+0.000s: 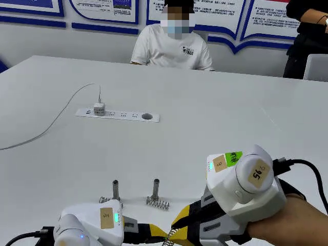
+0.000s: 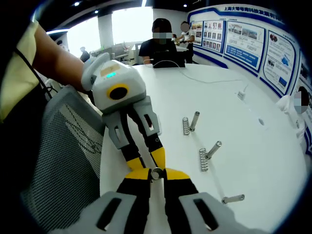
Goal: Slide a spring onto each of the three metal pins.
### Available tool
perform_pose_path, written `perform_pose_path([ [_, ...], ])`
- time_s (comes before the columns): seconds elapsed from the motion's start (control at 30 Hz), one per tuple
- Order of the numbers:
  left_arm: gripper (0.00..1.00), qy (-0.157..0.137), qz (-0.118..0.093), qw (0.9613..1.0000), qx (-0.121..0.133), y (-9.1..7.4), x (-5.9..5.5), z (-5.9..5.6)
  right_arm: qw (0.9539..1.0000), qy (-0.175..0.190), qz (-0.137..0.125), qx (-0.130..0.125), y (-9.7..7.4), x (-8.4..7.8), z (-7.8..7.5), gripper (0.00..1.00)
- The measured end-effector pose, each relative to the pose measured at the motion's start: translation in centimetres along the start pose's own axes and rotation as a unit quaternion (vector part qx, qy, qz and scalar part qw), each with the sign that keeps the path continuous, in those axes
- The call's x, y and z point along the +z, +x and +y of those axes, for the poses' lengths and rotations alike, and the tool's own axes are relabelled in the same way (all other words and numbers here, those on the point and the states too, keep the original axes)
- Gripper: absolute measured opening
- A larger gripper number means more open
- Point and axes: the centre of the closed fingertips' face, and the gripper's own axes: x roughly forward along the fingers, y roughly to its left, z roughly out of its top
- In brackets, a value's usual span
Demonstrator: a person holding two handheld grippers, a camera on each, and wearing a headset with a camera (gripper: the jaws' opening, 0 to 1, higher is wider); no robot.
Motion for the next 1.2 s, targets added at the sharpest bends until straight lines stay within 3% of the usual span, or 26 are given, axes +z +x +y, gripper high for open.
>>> perform_pose_path([
  [0.3,0.12,-0.002,-0.002,1.0000,-0.001,0.0,0.0,0.0,1.0000,-0.001,0.000,-0.002,0.0,0.0,-0.1,0.11],
  [0.6,0.20,-0.020,-0.006,0.9998,0.006,-0.6,0.1,0.5,0.9999,0.005,0.002,-0.015,-1.0,-0.2,-1.0,0.11],
  [0.87,0.29,-0.044,-0.002,0.9983,0.037,-2.6,-1.1,2.0,0.9993,0.008,0.007,-0.035,-2.7,-0.4,-2.5,0.11],
  [1.2,0.40,-0.079,0.006,0.9937,0.079,-5.2,-2.8,3.9,0.9981,0.020,0.008,-0.057,-4.6,-0.6,-4.0,0.11],
])
